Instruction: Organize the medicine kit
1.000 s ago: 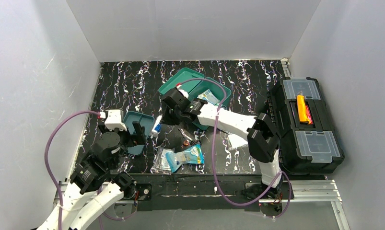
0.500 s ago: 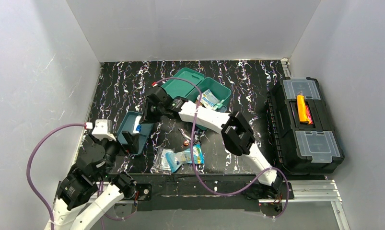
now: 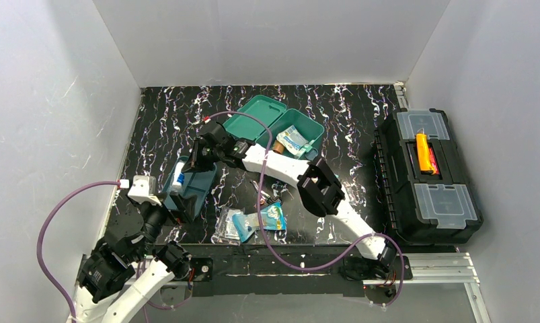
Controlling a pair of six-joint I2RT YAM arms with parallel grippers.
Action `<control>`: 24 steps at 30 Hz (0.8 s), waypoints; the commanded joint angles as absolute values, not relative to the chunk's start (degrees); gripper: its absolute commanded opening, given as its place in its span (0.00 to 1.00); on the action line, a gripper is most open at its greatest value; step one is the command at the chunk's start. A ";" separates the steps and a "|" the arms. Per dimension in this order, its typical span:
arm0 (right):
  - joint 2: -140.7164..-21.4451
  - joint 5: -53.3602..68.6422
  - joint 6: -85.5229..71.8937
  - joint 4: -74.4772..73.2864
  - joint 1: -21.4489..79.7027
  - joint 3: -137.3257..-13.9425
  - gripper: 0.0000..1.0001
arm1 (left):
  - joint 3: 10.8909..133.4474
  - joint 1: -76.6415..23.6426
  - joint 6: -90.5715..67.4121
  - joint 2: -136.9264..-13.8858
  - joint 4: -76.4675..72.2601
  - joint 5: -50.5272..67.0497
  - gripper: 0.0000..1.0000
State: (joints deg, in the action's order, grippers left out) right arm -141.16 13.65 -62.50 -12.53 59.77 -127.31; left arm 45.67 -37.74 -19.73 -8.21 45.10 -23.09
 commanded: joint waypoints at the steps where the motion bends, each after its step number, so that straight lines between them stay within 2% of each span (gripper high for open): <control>1: -143.81 14.58 -66.85 -7.69 60.04 -129.86 0.01 | 45.79 -37.91 -19.86 -8.99 46.01 -22.85 0.98; 17: -147.26 9.28 -72.85 -10.91 60.14 -132.61 0.01 | 45.59 -37.95 -20.14 -9.55 45.98 -23.19 0.98; 24: -148.62 9.95 -72.98 -12.66 59.94 -133.24 0.15 | 45.62 -37.89 -20.17 -9.50 46.13 -23.60 0.98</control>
